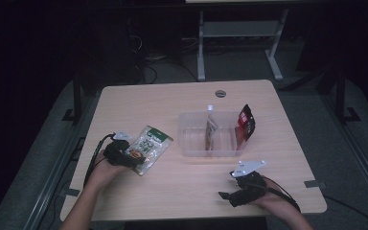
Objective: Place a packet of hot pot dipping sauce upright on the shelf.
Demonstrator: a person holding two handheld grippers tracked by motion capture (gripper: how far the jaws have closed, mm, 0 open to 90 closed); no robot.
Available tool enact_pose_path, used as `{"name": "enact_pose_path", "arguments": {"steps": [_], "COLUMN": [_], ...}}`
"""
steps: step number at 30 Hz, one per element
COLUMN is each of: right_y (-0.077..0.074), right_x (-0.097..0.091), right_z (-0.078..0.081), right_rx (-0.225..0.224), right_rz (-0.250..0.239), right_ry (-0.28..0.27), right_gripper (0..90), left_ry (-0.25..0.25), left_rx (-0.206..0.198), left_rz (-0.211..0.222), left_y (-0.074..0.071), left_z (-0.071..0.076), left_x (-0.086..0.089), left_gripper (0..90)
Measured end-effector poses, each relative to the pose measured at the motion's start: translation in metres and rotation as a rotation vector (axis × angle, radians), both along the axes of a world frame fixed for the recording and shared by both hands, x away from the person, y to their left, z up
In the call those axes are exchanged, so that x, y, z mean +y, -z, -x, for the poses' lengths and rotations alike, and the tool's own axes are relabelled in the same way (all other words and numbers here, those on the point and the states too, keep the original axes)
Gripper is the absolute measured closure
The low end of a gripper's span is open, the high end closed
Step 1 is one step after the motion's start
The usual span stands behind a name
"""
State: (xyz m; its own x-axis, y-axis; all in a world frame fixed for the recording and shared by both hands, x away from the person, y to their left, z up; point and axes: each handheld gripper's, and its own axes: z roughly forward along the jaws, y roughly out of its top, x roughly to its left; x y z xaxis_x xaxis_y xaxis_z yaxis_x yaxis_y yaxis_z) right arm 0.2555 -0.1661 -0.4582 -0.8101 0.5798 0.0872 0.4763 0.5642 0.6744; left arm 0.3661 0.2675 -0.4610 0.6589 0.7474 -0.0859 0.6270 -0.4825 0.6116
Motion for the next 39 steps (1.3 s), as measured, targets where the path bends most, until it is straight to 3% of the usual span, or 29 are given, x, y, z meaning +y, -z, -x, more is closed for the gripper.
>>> {"name": "enact_pose_path", "arguments": {"steps": [5,10,19,23,27,39], "right_y": [0.0002,0.0005,0.0007,0.0007,0.0006,0.0006], "right_x": [0.0,0.0003,0.0006,0.0006,0.001,0.0019], "right_z": [-0.0001,-0.0005,-0.0002,-0.0001,0.0,0.0004], "right_rx": [0.0,0.0,0.002,0.001,0.002,0.005], "right_rz": [0.001,0.002,0.006,0.006,0.009,0.01], "right_ry": [0.0,-0.002,-0.006,-0.006,-0.005,-0.006], "right_gripper": [16.4,16.5,16.5,16.5,16.5,16.5], "left_ry": [0.0,0.012,-0.013,-0.033,-0.043,-0.054], "left_rx": [-0.003,-0.015,-0.026,-0.027,-0.039,-0.061], "left_rz": [-0.004,-0.035,-0.057,-0.056,-0.081,-0.077], "left_y": [0.0011,0.0014,0.0004,-0.0021,-0.0033,-0.0068], "left_z": [0.0003,0.002,0.0046,0.0049,0.0062,0.0056], "left_x": [-0.0008,-0.0037,-0.0072,-0.0042,-0.0057,0.0001], "left_gripper": [10.9,10.9,14.3,25.8,33.2,73.5]}}
